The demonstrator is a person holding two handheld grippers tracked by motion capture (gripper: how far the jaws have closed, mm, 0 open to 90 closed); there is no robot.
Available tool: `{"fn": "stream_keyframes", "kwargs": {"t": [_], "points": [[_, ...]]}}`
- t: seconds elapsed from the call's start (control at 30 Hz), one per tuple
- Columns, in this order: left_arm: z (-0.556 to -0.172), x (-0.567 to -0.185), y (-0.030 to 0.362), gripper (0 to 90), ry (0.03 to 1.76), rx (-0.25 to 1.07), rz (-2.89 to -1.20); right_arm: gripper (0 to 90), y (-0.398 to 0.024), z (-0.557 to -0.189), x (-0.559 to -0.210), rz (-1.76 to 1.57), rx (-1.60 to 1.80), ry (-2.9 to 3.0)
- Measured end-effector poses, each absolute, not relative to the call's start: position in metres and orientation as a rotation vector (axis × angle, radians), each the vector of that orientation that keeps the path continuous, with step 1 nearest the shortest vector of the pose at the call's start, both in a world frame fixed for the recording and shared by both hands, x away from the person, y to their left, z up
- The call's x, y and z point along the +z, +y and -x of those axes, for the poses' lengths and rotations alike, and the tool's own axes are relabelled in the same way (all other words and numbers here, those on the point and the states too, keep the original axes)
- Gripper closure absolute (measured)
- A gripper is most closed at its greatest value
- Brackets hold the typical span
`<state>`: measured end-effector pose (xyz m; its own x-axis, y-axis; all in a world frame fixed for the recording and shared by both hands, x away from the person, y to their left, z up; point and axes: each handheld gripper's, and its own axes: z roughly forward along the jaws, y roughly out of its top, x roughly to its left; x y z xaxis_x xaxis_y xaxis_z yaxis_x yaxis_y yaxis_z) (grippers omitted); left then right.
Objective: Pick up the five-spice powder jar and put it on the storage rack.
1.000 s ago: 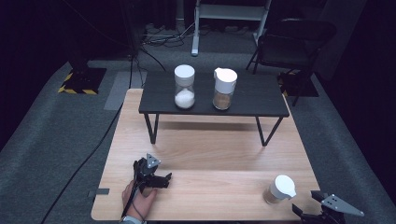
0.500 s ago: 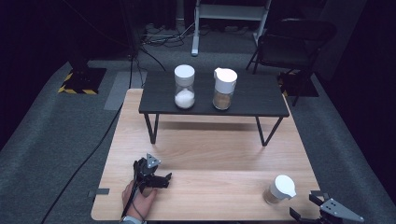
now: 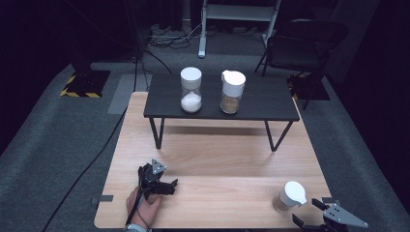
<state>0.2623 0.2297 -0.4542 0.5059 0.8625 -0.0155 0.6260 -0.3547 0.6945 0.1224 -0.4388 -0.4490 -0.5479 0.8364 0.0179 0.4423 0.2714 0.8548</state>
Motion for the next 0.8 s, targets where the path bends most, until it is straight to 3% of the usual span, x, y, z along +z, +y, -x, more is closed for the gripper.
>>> {"fn": "stream_keyframes", "kwargs": {"t": [0.57,0.8], "points": [[-0.262,-0.454,0.227,0.4,1.225,0.477,-2.095,3.5,-0.426,-0.149,-0.453,-1.072,1.232,2.155],[-0.262,-0.454,0.227,0.4,1.225,0.477,-2.094,12.0,-0.419,-0.158,-0.456,-1.03,1.238,2.177]]}}
